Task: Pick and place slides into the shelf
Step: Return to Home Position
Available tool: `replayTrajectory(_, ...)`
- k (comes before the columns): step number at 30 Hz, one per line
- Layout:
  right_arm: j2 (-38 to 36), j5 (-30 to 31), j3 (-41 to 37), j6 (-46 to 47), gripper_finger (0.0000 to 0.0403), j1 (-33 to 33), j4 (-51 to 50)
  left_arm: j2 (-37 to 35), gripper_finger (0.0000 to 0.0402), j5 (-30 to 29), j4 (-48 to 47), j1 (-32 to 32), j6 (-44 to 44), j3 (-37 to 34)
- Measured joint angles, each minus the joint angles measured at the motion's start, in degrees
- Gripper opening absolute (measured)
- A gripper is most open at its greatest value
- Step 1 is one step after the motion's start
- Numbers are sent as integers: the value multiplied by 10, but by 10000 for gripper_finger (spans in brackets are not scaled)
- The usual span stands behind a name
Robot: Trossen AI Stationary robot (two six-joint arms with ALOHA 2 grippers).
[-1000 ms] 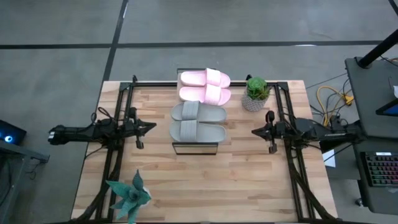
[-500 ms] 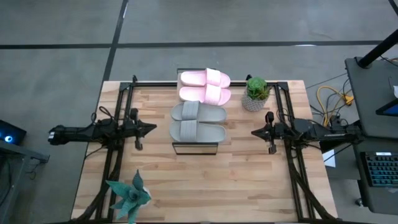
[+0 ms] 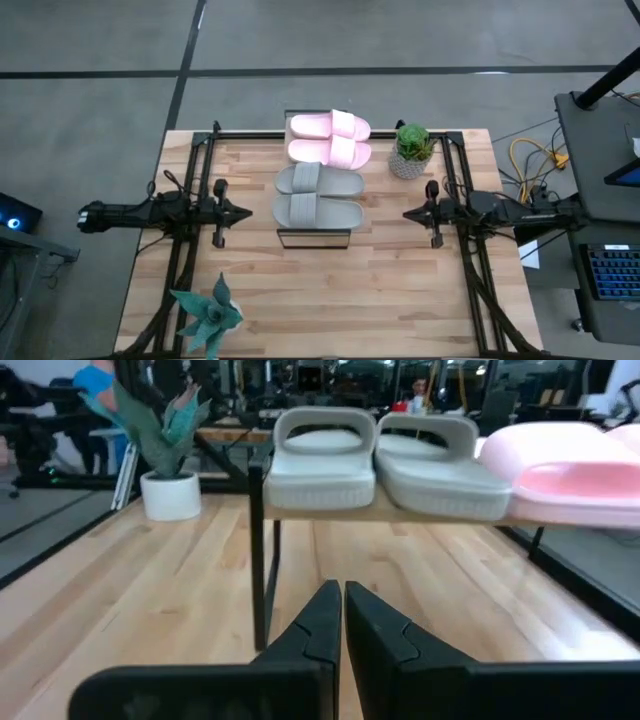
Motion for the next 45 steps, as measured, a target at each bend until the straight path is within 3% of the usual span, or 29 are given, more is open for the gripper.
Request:
replayTrajectory(8, 24, -6, 0, -44, 9, 0, -1, 1, 0, 15, 1, 0, 0, 0)
replayTrajectory(19, 25, -4, 0, -41, 9, 0, 50, 3, 0, 17, -3, 0, 19, 0)
replayTrajectory(45, 25, -4, 0, -45, 9, 0, 41, 6, 0, 15, -1, 0, 19, 0)
